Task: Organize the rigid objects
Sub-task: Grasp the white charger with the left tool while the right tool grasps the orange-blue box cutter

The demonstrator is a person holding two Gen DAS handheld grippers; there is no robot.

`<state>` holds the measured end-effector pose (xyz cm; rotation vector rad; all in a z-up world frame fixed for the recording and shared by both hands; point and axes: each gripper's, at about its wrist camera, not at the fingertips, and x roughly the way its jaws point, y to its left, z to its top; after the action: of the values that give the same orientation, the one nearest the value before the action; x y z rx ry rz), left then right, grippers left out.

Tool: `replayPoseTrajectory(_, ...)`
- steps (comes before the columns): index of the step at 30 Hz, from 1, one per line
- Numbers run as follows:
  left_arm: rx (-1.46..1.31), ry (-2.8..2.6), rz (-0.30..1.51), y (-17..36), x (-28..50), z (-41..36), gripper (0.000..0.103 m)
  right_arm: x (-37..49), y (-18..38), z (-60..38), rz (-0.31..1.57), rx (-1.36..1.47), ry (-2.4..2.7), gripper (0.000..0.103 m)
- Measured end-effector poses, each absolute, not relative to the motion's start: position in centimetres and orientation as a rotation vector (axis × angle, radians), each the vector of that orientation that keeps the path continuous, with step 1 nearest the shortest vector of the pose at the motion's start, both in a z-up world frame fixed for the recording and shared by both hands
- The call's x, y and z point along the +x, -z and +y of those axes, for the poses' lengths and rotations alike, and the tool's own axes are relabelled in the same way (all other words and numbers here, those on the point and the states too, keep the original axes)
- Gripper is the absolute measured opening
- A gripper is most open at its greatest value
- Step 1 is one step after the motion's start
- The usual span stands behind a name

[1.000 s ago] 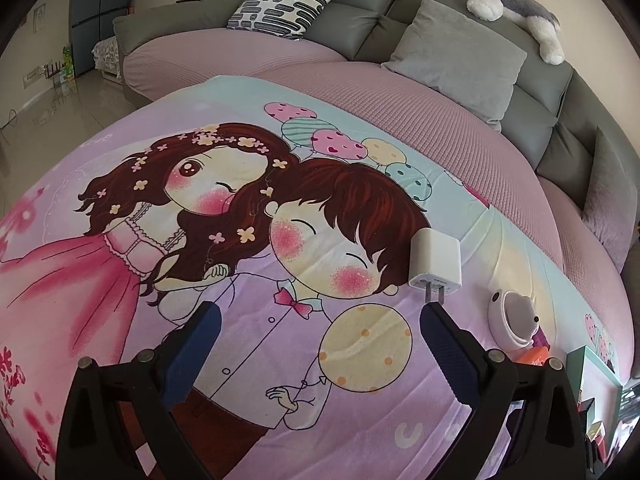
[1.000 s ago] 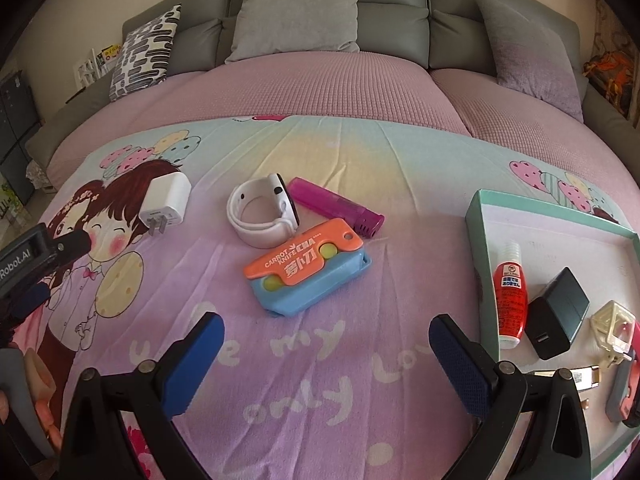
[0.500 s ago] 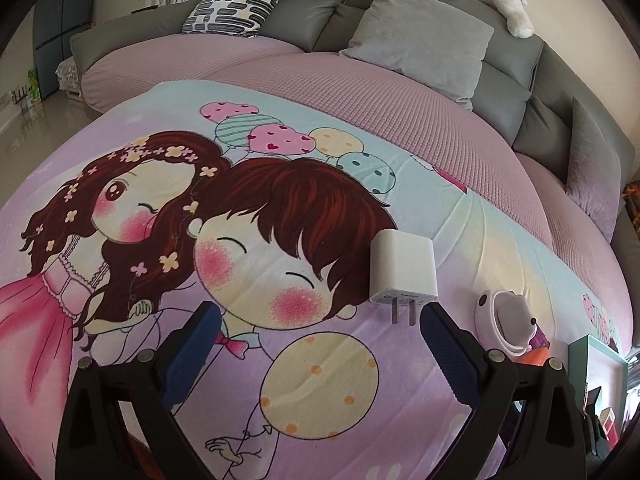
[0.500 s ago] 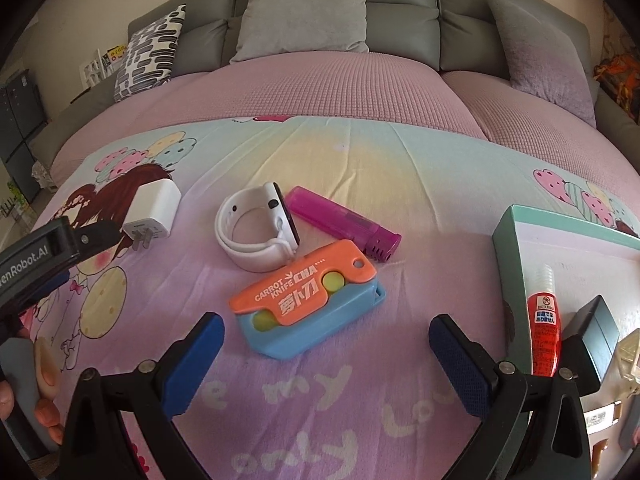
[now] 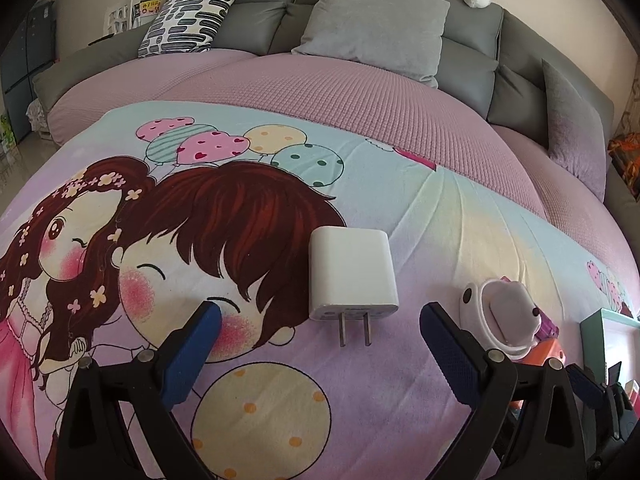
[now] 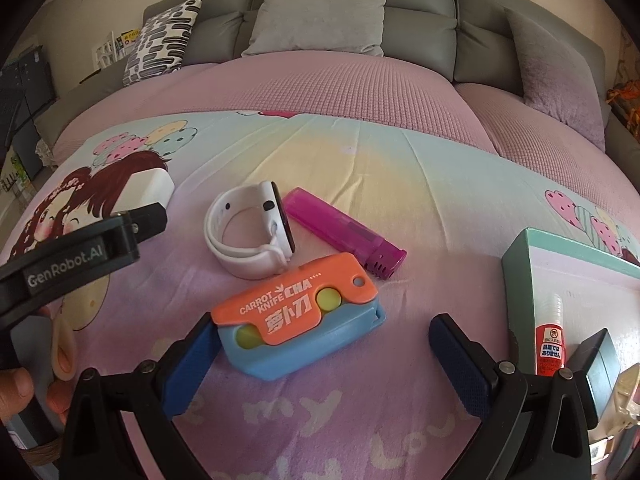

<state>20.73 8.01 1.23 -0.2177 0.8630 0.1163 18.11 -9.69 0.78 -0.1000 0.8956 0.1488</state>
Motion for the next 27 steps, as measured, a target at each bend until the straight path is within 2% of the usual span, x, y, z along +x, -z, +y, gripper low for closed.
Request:
replayPoseTrajectory(9, -0.152, -0.107, 0.878, -0.8, 21.3, 6.8, 0.099, 18.2, -0.8, -9.7, 0.881, -0.098, -0.141, 0.101)
replayPoseTrajectory(13, -0.142, -0.110, 0.876, -0.8, 21.6, 6.5, 0.093, 18.2, -0.8, -9.7, 0.877, -0.101, -0.137, 0.100)
replayPoseTrajectory(15, -0.139, -0.112, 0.872, -0.9, 21.7, 6.4, 0.086, 18.1, -0.8, -9.8, 0.873, -0.096, -0.130, 0.096)
replayPoseTrajectory(17, -0.141, -0.113, 0.860, -1.1, 21.6, 6.4, 0.070, 18.2, -0.9, -10.0, 0.869, -0.091, -0.118, 0.091)
replayPoseTrajectory(18, -0.145, -0.110, 0.855, -1.2, 21.6, 6.4, 0.066, 18.2, -1.0, -10.2, 0.867, -0.087, -0.113, 0.088)
replayPoseTrajectory(20, -0.153, -0.107, 0.848, -1.3, 21.5, 6.6, 0.047, 18.2, -1.1, -10.5, 0.862, -0.083, -0.097, 0.082)
replayPoseTrajectory(21, -0.159, -0.101, 0.844, -1.3, 21.5, 6.6, 0.044, 18.2, -1.2, -10.7, 0.860, -0.079, -0.086, 0.077)
replayPoseTrajectory(27, -0.167, -0.079, 0.833, -1.5, 21.2, 6.6, 0.044, 18.1, -1.3, -10.8, 0.859, -0.086, -0.078, 0.076)
